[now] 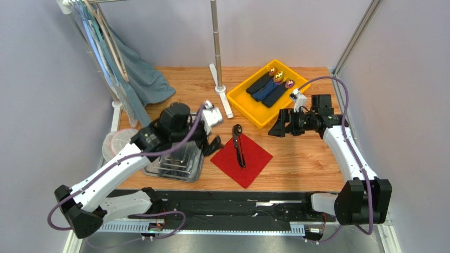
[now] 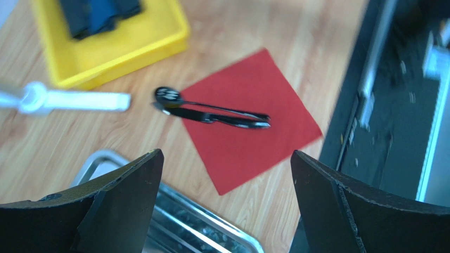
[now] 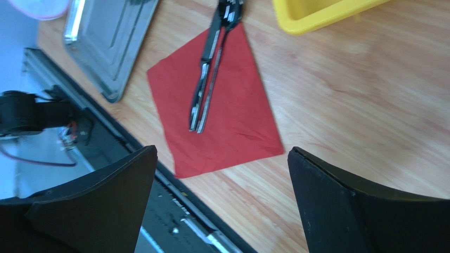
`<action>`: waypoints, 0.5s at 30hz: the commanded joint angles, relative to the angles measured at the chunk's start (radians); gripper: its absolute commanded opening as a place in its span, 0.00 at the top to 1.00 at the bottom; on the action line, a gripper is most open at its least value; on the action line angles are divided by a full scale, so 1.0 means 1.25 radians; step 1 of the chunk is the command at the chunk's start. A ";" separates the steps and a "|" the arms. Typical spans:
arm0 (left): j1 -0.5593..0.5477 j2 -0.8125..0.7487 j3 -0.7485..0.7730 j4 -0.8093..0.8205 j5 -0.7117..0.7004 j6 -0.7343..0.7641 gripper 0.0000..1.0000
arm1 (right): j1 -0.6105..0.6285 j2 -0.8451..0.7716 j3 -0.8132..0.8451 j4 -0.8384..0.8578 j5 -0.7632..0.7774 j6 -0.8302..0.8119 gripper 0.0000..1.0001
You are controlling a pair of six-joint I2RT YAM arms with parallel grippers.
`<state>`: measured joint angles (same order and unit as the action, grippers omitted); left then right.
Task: Place the utensils on the paper napkin and roll it up
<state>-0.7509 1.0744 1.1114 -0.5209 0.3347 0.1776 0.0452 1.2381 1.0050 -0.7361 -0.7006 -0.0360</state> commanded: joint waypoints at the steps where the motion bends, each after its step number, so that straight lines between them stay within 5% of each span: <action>1: -0.148 -0.008 -0.160 0.070 0.055 0.280 0.01 | 0.017 0.077 0.010 -0.026 -0.134 0.064 0.00; 4: -0.230 0.041 -0.209 0.150 0.017 0.310 0.16 | 0.018 0.127 0.015 -0.074 -0.162 0.072 0.00; 7: -0.284 0.123 -0.224 0.229 0.010 0.312 0.41 | 0.018 0.145 0.004 -0.092 -0.171 0.082 0.00; 15: -0.378 0.328 -0.197 0.369 -0.021 0.338 0.63 | 0.018 0.125 -0.042 -0.104 -0.143 0.083 0.05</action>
<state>-1.1790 1.4105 0.8238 -0.2028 0.3092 0.5407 0.0650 1.4307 0.9638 -0.8391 -0.8700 0.0593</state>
